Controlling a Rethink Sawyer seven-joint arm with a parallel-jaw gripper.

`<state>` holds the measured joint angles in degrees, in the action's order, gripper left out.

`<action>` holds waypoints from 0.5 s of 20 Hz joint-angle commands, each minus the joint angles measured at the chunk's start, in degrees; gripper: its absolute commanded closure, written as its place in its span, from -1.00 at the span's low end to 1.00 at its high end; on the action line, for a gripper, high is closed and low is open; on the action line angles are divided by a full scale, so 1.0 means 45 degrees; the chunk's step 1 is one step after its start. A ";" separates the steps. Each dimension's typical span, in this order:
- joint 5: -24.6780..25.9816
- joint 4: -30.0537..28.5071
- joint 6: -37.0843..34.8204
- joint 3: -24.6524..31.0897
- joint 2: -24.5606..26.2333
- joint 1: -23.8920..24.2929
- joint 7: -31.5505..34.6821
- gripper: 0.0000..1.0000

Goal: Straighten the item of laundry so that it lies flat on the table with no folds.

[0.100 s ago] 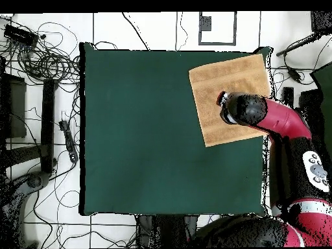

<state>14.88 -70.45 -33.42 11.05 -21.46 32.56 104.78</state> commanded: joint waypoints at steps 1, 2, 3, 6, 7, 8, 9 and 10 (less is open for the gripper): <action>-0.0044 -0.2095 0.0620 0.0254 0.0298 -0.0592 0.1458 -1.00; -0.0044 -0.2090 0.0712 0.0202 0.0352 -0.0648 0.1527 -1.00; 0.0000 -0.2027 0.0739 0.0109 0.0442 -0.0740 0.1578 -1.00; 0.0073 -0.1827 0.0781 -0.0022 0.0751 -0.0883 0.1587 -1.00; 0.0118 -0.1711 0.0751 -0.0078 0.0880 -0.0934 0.1556 -1.00; 0.0139 -0.1614 0.0741 -0.0102 0.1032 -0.0959 0.1528 -1.00; 0.0188 -0.1462 0.0738 -0.0212 0.1208 -0.1048 0.1572 -1.00; 0.0312 -0.1231 0.0769 -0.0441 0.1412 -0.1234 0.1679 -1.00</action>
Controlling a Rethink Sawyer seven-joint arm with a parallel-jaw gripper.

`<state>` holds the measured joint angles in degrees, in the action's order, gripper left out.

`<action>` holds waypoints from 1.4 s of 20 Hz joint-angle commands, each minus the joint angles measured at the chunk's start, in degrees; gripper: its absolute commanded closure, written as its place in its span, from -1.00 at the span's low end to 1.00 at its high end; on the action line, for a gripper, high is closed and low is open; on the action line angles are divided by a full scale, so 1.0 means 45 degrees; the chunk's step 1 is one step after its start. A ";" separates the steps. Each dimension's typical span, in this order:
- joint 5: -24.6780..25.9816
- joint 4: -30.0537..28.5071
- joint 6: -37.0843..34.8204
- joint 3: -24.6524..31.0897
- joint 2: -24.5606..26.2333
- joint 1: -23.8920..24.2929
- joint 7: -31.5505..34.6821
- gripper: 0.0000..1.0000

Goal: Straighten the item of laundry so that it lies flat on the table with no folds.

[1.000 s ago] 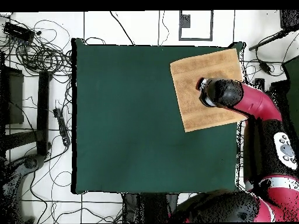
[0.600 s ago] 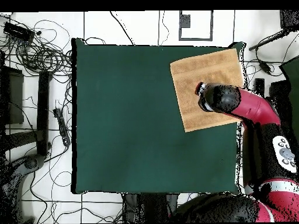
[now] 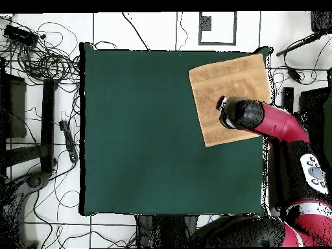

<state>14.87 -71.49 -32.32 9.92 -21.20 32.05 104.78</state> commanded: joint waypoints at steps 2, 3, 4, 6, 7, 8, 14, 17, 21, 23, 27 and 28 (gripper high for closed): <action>0.0472 -0.0606 0.0705 -0.0528 0.1796 -0.1381 0.1857 -1.00; 0.0469 -0.0510 0.0879 -0.0587 0.1979 -0.1423 0.1892 -1.00; 0.0439 -0.0392 0.0929 -0.0691 0.2141 -0.1495 0.1937 -1.00; 0.0391 -0.0265 0.1222 -0.0866 0.2384 -0.1605 0.2004 -1.00; 0.0335 -0.0219 0.1331 -0.0915 0.2500 -0.1627 0.2000 -1.00; 0.0293 -0.0204 0.1364 -0.0931 0.2544 -0.1628 0.1956 -1.00; 0.0044 -0.0256 0.1348 -0.0964 0.2623 -0.1621 0.1715 -1.00; 0.0007 -0.0089 0.1287 -0.1059 0.2752 -0.1727 0.1783 -1.00; -0.0060 -0.0062 0.1154 -0.1184 0.2772 -0.1874 0.1907 -1.00; -0.0147 -0.0130 0.1188 -0.1210 0.2741 -0.1947 0.2044 -1.00; -0.0501 -0.0444 0.1100 -0.1396 0.2460 -0.2316 0.2641 -1.00; -0.0604 -0.0531 0.1098 -0.1447 0.2378 -0.2436 0.2836 -1.00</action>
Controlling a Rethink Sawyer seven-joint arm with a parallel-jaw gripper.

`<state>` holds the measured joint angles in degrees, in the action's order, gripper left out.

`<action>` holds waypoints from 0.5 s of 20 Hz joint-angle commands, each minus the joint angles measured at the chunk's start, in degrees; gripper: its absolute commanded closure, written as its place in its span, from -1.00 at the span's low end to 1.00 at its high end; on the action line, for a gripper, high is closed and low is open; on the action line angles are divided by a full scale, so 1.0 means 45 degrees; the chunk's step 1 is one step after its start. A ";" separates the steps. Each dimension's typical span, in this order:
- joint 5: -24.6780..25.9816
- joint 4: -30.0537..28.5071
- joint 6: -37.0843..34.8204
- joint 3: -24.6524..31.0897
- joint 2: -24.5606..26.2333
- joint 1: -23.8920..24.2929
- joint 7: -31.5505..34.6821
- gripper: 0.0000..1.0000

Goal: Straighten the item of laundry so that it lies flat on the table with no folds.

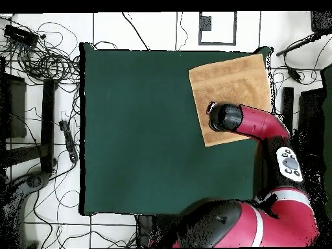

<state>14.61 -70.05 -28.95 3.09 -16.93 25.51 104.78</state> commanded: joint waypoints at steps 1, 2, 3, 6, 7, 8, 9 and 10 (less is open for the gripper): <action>-0.0640 -0.0903 0.0366 -0.0002 0.1378 -0.1119 0.3030 -1.00; -0.0739 -0.0923 0.0427 -0.0104 0.1374 -0.1288 0.3271 -1.00; -0.0818 -0.0886 0.0455 -0.0285 0.1403 -0.1515 0.3531 -1.00; -0.1192 -0.0939 0.0613 -0.0769 0.1423 -0.2158 0.4256 -1.00; -0.1377 -0.1032 0.0662 -0.0871 0.1381 -0.2310 0.4388 -1.00; -0.1528 -0.1072 0.0646 -0.0944 0.1355 -0.2419 0.4465 -1.00; -0.1678 -0.1111 0.0631 -0.1017 0.1328 -0.2527 0.4542 -1.00; -0.1837 -0.1124 0.0675 -0.1063 0.1346 -0.2632 0.4592 -1.00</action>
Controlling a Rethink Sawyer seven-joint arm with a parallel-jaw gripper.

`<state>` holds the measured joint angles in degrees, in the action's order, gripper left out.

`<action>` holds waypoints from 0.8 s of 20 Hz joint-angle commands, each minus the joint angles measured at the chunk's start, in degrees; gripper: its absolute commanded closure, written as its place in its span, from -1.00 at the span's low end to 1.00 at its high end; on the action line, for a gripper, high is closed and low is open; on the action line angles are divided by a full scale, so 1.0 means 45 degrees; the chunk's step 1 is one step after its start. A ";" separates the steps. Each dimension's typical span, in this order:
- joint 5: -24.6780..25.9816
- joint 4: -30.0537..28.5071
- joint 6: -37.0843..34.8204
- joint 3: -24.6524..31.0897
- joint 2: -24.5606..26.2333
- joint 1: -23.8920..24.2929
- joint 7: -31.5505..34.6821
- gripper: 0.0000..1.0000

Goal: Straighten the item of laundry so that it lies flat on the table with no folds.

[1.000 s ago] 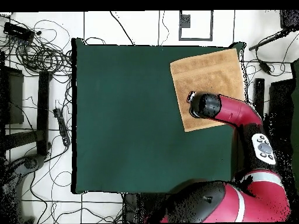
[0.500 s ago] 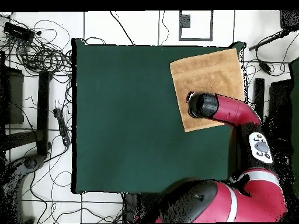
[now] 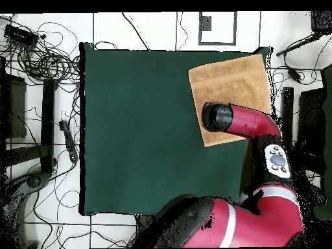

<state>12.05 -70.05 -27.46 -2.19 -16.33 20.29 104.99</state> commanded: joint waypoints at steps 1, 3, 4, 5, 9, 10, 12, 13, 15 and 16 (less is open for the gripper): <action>-0.1412 -0.1132 0.0439 0.0040 0.1257 -0.1581 0.4582 -1.00; -0.1741 -0.1155 0.0617 -0.0038 0.1336 -0.1751 0.4644 -1.00; -0.1895 -0.1161 0.0614 -0.0098 0.1361 -0.1842 0.4670 -1.00; -0.2031 -0.1174 0.0599 -0.0135 0.1376 -0.1914 0.4668 -1.00; -0.2395 -0.1234 0.0753 -0.0238 0.1468 -0.2084 0.4629 -1.00; -0.2425 -0.1254 0.0776 -0.0237 0.1479 -0.2103 0.4606 -1.00; -0.2518 -0.1330 0.0881 -0.0178 0.1490 -0.2073 0.4504 -1.00; -0.2573 -0.1338 0.0884 -0.0178 0.1503 -0.2081 0.4475 -1.00; -0.2661 -0.1320 0.0877 -0.0254 0.1531 -0.2146 0.4468 -1.00; -0.2727 -0.1291 0.0792 -0.0294 0.1537 -0.2173 0.4431 -1.00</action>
<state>3.22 -70.07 -25.64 -6.65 -14.49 13.16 109.59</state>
